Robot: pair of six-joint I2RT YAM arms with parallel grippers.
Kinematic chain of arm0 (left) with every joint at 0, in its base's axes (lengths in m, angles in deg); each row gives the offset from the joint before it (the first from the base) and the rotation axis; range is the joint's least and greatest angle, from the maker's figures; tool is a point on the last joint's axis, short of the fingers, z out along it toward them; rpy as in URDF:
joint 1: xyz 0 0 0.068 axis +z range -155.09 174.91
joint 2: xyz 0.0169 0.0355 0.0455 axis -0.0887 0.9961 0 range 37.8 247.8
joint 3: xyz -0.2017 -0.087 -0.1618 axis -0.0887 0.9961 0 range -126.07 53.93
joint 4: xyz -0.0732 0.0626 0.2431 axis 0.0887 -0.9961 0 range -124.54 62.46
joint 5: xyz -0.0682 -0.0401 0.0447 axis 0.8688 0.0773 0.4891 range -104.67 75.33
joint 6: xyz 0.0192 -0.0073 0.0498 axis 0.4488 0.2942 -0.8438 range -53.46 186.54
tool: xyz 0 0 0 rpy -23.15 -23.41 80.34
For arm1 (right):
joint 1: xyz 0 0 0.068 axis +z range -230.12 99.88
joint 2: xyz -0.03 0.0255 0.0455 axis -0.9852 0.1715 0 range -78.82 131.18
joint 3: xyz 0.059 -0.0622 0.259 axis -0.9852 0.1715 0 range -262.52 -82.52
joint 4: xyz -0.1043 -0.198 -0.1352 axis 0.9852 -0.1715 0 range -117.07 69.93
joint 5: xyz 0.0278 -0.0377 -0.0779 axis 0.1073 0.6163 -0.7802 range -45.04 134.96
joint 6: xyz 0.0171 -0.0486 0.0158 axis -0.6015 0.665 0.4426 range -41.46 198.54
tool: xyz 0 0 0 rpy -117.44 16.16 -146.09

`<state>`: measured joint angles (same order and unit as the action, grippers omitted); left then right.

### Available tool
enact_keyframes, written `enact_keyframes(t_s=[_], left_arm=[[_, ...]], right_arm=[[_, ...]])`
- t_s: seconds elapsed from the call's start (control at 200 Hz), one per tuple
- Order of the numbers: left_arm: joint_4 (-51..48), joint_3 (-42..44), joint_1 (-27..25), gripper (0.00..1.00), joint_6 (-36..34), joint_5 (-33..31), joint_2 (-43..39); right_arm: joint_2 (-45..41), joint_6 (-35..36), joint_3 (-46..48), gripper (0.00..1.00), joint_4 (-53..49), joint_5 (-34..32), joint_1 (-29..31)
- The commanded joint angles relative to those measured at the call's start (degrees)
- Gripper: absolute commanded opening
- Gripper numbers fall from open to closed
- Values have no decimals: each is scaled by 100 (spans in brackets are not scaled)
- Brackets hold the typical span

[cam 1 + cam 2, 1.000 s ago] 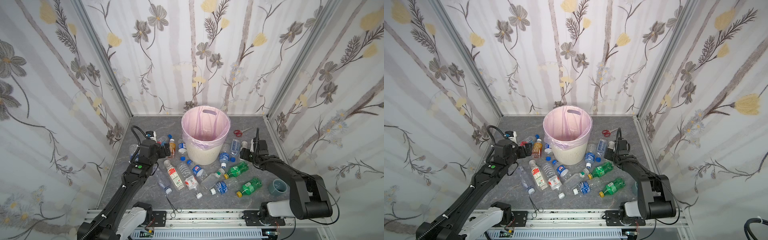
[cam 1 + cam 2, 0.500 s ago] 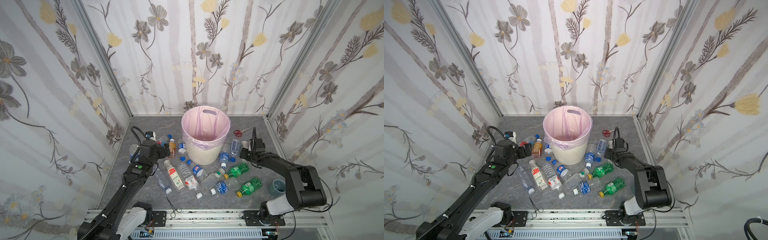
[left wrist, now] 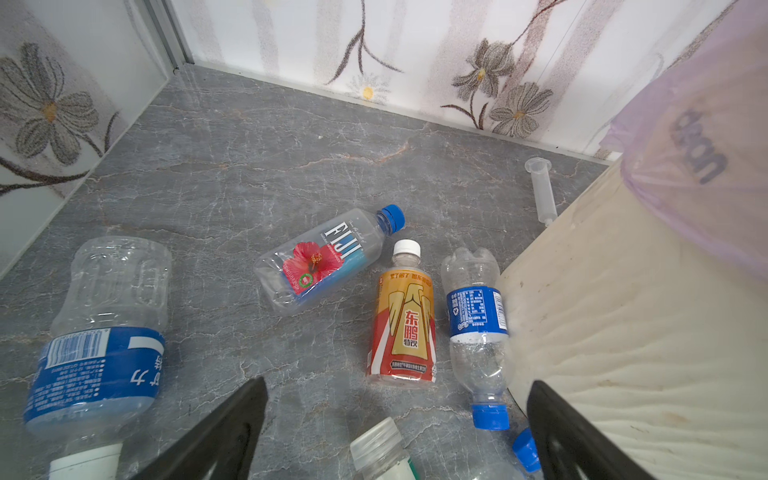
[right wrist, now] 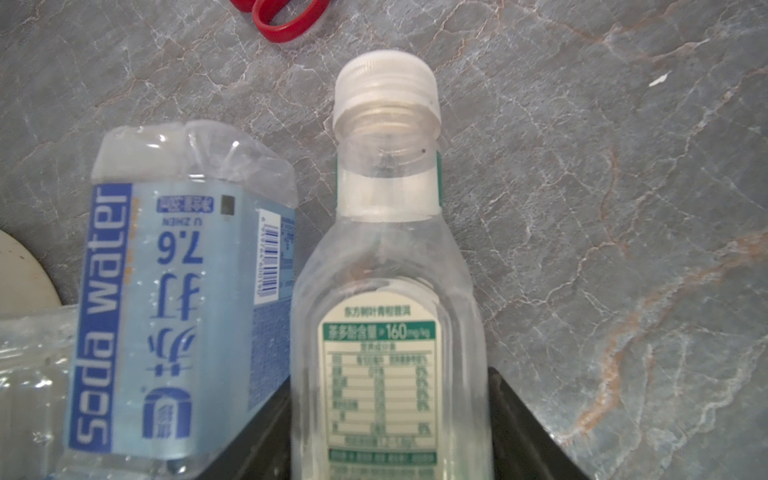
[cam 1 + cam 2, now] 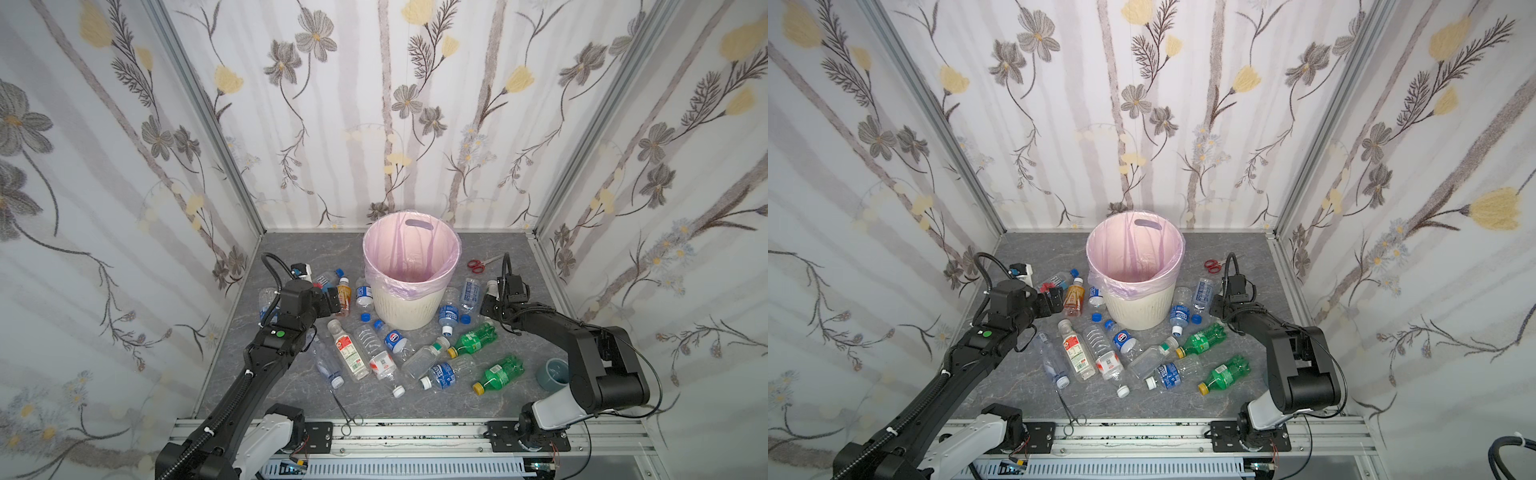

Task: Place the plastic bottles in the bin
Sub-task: 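Lift the green-label bottle with the right gripper and carry it over the bin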

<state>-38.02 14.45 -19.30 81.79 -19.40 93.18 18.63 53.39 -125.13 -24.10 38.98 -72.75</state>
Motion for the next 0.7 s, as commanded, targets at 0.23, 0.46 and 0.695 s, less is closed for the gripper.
enact_keyframes(t_s=[0.23, 0.46, 0.695], left_arm=[[73, 37, 2, 100, 87, -141, -62], [72, 46, -2, 100, 76, -104, -75], [72, 83, 2, 100, 85, -98, -176]], right_arm=[[-350, -95, -17, 57, -89, -387, 51], [-1135, 72, -464, 54, -568, -489, 53], [-1562, 398, -1237, 50, -1170, -311, 160]])
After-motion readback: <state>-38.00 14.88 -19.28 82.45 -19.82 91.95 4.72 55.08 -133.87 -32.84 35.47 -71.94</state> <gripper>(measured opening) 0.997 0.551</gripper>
